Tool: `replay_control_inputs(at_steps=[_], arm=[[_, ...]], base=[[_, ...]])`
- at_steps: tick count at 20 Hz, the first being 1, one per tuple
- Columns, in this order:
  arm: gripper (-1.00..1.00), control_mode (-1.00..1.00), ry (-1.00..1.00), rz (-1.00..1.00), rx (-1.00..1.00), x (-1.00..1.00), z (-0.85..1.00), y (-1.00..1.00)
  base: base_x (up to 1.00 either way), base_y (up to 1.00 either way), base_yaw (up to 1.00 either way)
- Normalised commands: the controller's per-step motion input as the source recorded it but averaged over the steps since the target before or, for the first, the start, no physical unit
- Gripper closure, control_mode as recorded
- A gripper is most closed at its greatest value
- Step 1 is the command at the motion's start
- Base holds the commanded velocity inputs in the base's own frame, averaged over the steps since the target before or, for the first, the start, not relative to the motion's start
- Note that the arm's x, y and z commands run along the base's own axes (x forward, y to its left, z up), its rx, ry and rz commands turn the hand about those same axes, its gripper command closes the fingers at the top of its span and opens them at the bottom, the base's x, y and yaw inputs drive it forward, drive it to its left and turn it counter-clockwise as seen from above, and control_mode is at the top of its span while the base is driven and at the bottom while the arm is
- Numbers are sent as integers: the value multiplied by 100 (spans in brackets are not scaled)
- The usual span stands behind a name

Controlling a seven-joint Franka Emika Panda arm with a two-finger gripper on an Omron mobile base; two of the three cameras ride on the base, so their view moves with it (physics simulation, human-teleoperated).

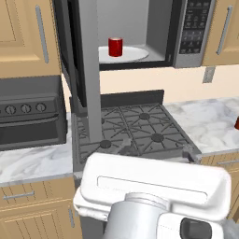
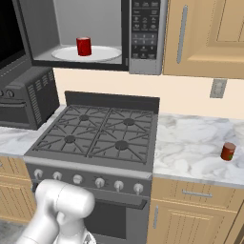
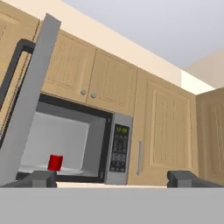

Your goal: Pick the mug from the counter and place it inside the microwave. Then close the microwave.

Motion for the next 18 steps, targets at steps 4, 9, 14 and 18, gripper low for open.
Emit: replay_control_inputs(at_steps=[4,9,14,18], arm=[[-100,-100,0,-13,0,34,0,48],[-100,-100,0,-15,-1,41,-7,33],[-100,-100,0,-20,0,42,-11,15],[-100,-100,0,-18,0,33,-7,20]], base=[[0,0,0],[0,0,0],[0,0,0],[0,0,0]])
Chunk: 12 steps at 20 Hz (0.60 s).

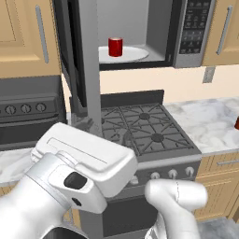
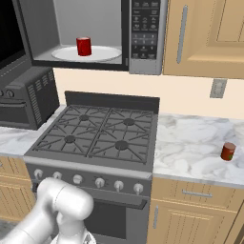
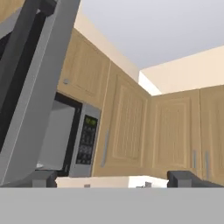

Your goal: Pick the mug from the counter and place it inside the microwave. Then close the microwave.

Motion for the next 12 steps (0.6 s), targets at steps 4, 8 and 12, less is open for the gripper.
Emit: replay_control_inputs(at_steps=[4,8,12], arm=[[-100,-100,0,-10,0,17,0,39],[-100,-100,0,-7,0,18,0,46],[-100,-100,0,-7,0,28,-6,39]], base=[[0,0,0],[0,0,0],[0,0,0]])
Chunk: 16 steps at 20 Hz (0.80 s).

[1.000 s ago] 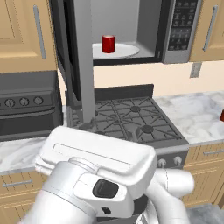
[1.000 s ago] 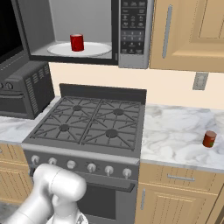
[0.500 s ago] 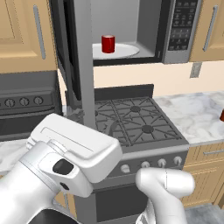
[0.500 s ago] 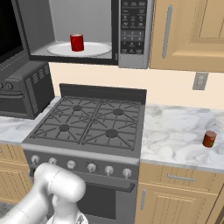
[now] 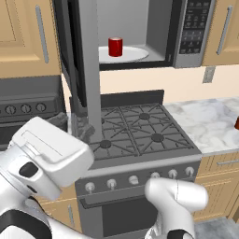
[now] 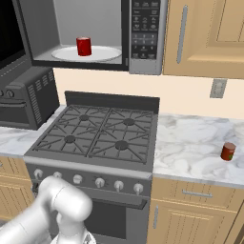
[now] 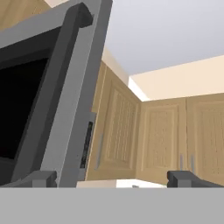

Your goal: Pick the mug from the counter and place it inside the microwave. Then close the microwave.

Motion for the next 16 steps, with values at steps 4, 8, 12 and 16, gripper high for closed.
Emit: replay_control_inputs(at_steps=[4,8,12,16], arm=[[-100,-100,-2,-5,0,27,-12,12],[-100,-100,0,-3,0,21,-1,0],[-100,-100,0,0,0,37,0,0],[-100,-100,0,1,0,33,0,0]], base=[[0,0,0],[0,0,0],[0,0,0],[0,0,0]])
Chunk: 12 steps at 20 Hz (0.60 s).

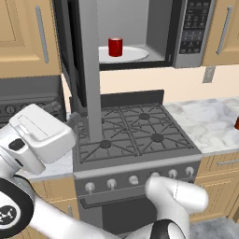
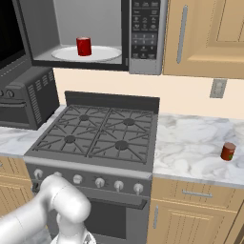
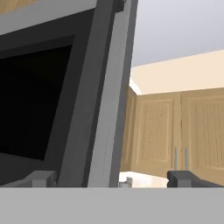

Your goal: Pick the mug from the counter and place it inside the microwave. Then close the microwave.

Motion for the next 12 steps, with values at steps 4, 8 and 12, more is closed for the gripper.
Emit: replay_control_inputs(at_steps=[4,8,12], arm=[[-100,-100,0,5,0,28,0,0],[-100,-100,0,3,0,26,0,0],[-100,-100,0,0,0,10,0,0]], base=[[0,0,0],[0,0,0],[0,0,0]])
